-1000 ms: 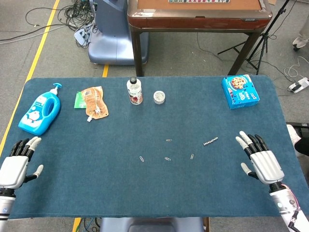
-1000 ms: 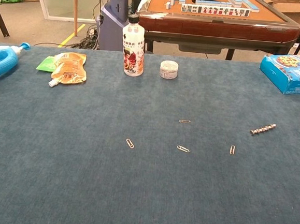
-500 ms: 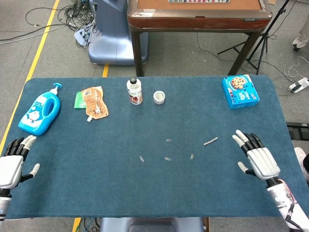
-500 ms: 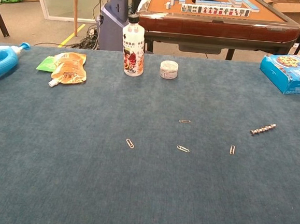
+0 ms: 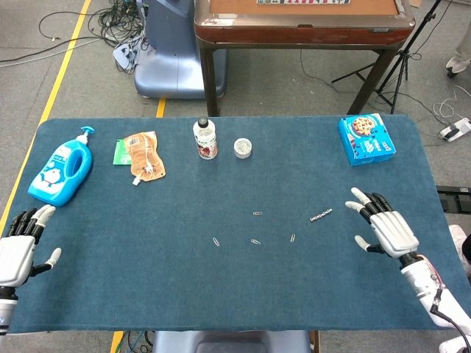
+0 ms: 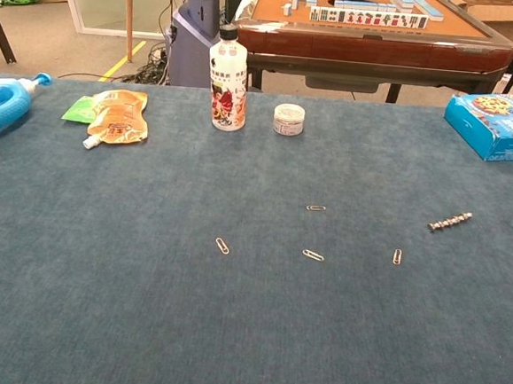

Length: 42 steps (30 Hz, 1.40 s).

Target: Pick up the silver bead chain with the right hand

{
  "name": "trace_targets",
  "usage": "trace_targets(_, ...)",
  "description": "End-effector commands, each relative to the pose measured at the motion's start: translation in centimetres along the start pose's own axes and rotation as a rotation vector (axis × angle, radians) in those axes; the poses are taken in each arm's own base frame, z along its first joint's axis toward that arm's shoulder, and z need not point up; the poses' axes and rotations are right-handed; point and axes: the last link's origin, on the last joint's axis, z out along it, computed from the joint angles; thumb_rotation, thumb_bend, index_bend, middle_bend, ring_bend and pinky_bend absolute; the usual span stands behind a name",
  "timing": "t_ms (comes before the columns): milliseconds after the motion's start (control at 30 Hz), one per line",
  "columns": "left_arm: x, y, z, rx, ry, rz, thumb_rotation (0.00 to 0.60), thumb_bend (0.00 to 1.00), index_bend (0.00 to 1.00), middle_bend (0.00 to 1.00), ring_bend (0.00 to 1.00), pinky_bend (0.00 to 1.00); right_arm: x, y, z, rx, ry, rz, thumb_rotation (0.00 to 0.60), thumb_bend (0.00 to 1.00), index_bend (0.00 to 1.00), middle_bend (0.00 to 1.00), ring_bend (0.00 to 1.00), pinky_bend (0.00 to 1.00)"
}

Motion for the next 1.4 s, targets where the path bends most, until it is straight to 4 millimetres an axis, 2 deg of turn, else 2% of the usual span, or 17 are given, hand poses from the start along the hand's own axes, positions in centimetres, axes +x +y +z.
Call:
trace_targets(33,0.0,0.0,0.1,-0.005,-0.003,0.007,0.6,0.36,0.05,0.0,0.0,0.0,0.5,0.2,0.7,0.011,0.029,0.034,0.6,0.31,0.37,0.0,0.0,0.0)
trace_targets(133,-0.1,0.0,0.2,-0.001,-0.004,0.008,0.6,0.36,0.05,0.0,0.0,0.0,0.8,0.5,0.9,0.014,0.035,0.044,0.6,0.31,0.44,0.0,0.0,0.0)
trace_targets(400,-0.2,0.1,0.3,-0.002,-0.003,0.01,0.6,0.36,0.05,0.0,0.0,0.0,0.9,1.5,2.2,-0.022,0.013,0.006,0.6,0.31,0.45,0.0,0.0,0.0)
trace_targets(767,-0.1,0.3,0.4,-0.01,0.005,0.004,0.6,0.36,0.05,0.0,0.0,0.0,-1.2,1.7,2.4,0.019,0.072,-0.168,0.6,0.32,0.45,0.0,0.0,0.0)
trace_targets(1067,-0.3,0.4,0.3,-0.013,-0.007,0.01,0.6,0.36,0.05,0.0,0.0,0.0,-2.9,3.3,1.9,0.008,0.113,-0.237,0.6,0.32,0.45,0.0,0.0,0.0)
trace_targets(1233,-0.4,0.5,0.3,-0.012,-0.011,0.01,0.6,0.36,0.05,0.0,0.0,0.0,-4.0,4.1,2.9,-0.003,0.098,-0.251,0.6,0.32,0.45,0.0,0.0,0.0)
trace_targets(1400,-0.4,0.4,0.4,-0.005,-0.009,0.01,0.6,0.36,0.05,0.0,0.0,0.0,-5.2,4.1,4.5,0.012,0.083,-0.262,0.6,0.32,0.45,0.0,0.0,0.0)
